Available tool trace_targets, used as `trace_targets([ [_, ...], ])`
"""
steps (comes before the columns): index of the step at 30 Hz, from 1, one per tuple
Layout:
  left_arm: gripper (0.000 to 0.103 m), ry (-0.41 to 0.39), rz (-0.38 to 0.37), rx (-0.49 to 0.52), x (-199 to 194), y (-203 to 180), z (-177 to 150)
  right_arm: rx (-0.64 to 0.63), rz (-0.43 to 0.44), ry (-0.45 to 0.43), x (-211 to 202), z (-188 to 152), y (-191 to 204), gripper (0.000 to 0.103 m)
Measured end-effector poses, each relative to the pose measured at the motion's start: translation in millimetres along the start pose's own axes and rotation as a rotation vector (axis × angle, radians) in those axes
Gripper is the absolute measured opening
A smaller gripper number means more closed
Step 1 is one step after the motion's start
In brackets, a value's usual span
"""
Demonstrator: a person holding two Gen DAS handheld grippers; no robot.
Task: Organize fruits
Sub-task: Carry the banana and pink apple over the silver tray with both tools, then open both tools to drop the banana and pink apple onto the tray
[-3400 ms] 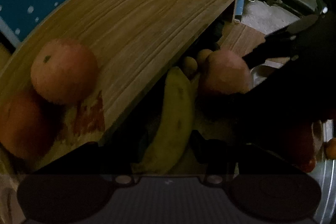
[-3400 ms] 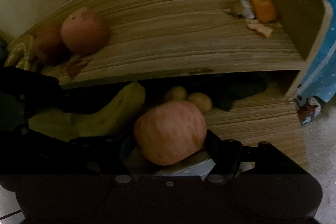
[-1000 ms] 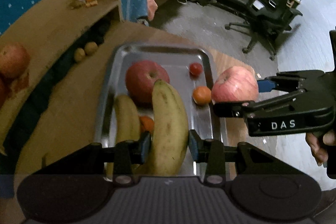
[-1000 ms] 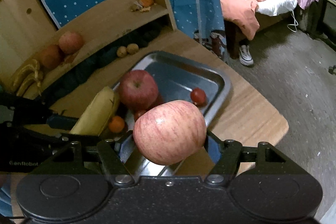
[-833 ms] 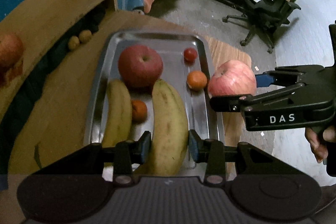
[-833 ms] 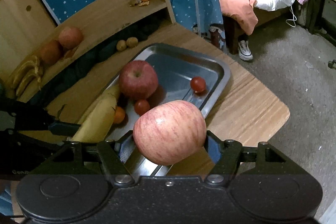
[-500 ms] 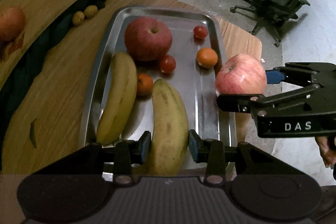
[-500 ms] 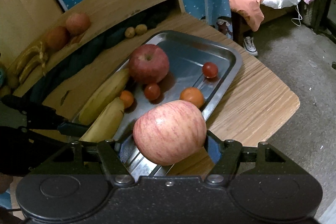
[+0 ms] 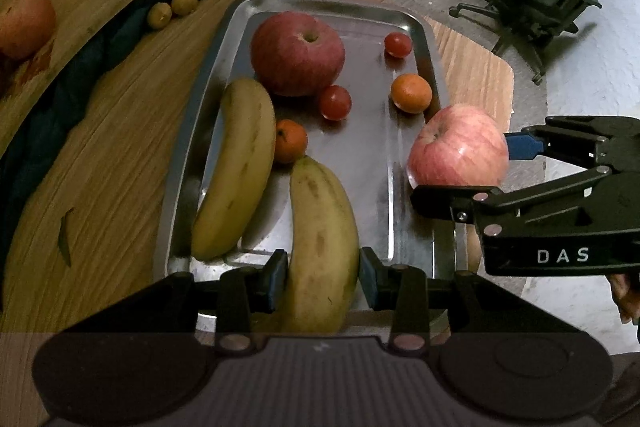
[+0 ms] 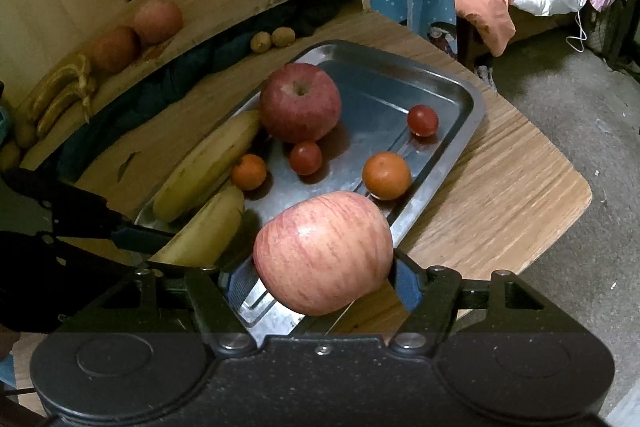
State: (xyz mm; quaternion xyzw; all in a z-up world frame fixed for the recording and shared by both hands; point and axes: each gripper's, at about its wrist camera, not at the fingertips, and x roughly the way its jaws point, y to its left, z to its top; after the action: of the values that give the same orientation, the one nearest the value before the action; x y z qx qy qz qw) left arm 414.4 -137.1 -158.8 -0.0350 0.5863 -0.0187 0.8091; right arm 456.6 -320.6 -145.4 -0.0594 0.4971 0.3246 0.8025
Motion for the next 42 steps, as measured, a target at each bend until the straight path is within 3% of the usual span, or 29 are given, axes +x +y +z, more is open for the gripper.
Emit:
trace_targets([
  [17,0.044,0.004,0.015,-0.019,-1,1,-7,-0.022,-0.028,-0.013,-1,-6,7,0.072],
  [19,0.056,-0.006,0.025,-0.012,-4,-1,-8,-0.017,-0.031,-0.012,-2,-8,8,0.073],
  [22,0.066,-0.005,0.060,-0.009,-7,-1,-10,-0.007,-0.041,-0.016,-5,-12,8,0.076],
  [27,0.084,-0.023,0.049,-0.012,-15,-2,-19,0.015,-0.054,-0.034,-10,-19,8,0.082],
  [34,0.094,-0.062,0.068,0.027,-33,-8,-31,0.034,-0.079,-0.056,-25,-28,13,0.090],
  [39,0.100,-0.090,0.072,0.012,-46,-2,-42,0.046,-0.111,-0.062,-38,-35,19,0.100],
  [42,0.102,-0.095,0.069,-0.004,-52,5,-49,0.051,-0.124,-0.043,-46,-39,25,0.101],
])
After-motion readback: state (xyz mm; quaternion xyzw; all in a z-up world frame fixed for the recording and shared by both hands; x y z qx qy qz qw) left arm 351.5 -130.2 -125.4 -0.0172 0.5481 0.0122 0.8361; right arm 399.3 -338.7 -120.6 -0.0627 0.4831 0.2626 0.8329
